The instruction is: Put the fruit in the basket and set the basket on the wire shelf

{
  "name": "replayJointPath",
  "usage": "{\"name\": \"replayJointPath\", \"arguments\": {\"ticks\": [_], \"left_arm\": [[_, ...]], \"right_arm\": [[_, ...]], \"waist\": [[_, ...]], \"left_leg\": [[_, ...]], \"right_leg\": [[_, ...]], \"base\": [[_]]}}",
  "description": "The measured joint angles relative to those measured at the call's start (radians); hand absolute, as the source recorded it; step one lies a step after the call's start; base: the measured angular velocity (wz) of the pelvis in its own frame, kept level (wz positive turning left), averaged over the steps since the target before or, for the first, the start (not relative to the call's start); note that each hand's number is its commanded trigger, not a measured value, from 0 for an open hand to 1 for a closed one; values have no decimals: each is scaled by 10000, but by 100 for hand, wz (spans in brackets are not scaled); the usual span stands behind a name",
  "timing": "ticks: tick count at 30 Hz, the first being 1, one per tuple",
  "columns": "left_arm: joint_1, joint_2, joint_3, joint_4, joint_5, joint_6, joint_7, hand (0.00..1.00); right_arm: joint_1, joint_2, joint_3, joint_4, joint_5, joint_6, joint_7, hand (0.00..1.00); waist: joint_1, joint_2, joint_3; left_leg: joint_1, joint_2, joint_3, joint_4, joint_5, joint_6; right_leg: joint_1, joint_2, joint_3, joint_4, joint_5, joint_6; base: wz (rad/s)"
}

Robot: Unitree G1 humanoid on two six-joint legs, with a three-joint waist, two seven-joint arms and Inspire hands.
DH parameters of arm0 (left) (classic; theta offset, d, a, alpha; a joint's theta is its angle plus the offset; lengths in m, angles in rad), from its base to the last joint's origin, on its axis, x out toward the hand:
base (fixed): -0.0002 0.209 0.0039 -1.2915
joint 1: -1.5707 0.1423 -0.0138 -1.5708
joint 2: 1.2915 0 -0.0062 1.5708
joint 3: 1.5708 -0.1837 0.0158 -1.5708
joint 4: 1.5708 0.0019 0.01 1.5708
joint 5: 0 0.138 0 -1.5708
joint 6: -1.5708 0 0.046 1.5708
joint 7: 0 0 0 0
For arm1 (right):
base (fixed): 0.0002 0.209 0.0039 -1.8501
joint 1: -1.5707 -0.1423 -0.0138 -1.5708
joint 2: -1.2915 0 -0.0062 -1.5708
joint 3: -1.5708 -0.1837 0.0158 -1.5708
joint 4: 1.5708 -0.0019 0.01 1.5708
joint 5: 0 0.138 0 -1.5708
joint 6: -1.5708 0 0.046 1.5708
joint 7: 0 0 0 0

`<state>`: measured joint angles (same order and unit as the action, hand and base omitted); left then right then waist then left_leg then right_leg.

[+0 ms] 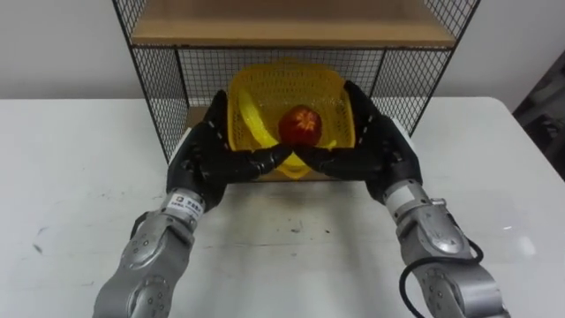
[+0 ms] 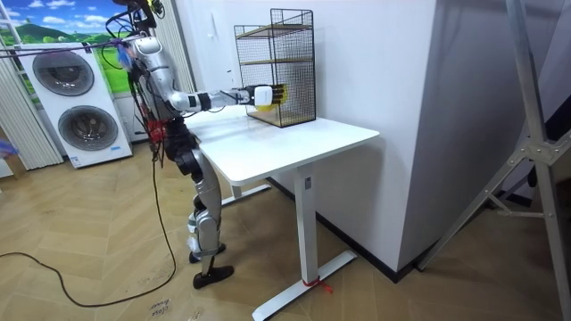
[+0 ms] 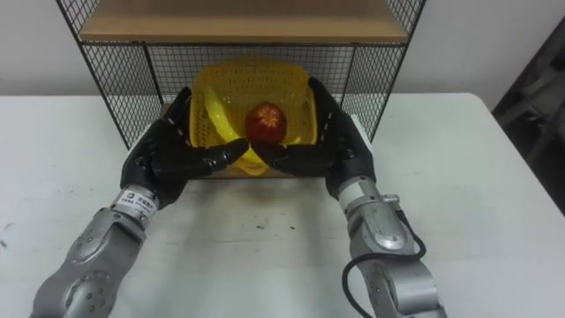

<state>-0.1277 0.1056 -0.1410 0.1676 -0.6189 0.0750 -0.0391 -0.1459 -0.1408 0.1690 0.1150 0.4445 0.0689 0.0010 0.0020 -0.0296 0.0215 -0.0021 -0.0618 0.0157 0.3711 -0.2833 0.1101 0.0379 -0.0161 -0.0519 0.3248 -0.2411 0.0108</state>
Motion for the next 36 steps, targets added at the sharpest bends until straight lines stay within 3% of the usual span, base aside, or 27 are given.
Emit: {"name": "replayJointPath", "arguments": {"ticks": [8, 11, 15, 21, 23, 28, 36], "left_arm": [[-1205, -178, 13, 1157, -574, 311, 848, 0], [-1737, -165, 26, 1743, -571, 387, 1086, 0], [-2010, -180, 11, 2066, -572, 524, 1204, 0], [-2323, -187, 190, 2223, -975, 1157, 1626, 0], [-2748, -178, 229, 2830, -973, 1311, 1666, 0], [-2818, -183, 497, 3272, -950, 1500, 1669, 0], [-2818, -207, 636, 3274, -958, 1725, 1687, 0]], "right_arm": [[-1366, 202, 24, 1374, 616, 210, -559, 0], [-1503, 337, 57, 1593, 624, 300, -736, 0], [-1704, 369, 55, 1938, 681, 412, -926, 0], [-2471, 396, 44, 2719, 912, 814, -1248, 0], [-2878, 385, -39, 3392, 1115, 1056, -1297, 0], [-3122, 400, -39, 3902, 1217, 1138, -1298, 0], [-3122, 401, -39, 3902, 1394, 1314, -1296, 0]], "waist": [[38, -1, 30], [55, 16, 39], [56, 29, 40], [17, 62, 35], [1, 127, 29], [29, 172, 33], [11, 226, -12]], "left_leg": [[-39, 11, 15, -6, 59, -21], [-31, 20, 58, -9, 64, -24], [-9, 26, 94, -33, 65, -25], [66, 28, 119, -116, 100, -43], [166, 52, 69, -137, 117, -47], [488, 62, 97, -519, 306, -66], [501, 81, 58, -519, 315, -80]], "right_leg": [[-2, -13, 55, -181, 45, -23], [-14, -5, 126, -176, 47, -25], [-15, -7, 202, -176, 51, -22], [17, -28, 186, -193, 72, -39], [231, -16, 64, -415, 174, -46], [543, 1, 78, -814, 391, -63], [596, 14, -33, -842, 422, -91]], "base": [[0], [-3], [-3], [0], [6], [-1], [1]]}}
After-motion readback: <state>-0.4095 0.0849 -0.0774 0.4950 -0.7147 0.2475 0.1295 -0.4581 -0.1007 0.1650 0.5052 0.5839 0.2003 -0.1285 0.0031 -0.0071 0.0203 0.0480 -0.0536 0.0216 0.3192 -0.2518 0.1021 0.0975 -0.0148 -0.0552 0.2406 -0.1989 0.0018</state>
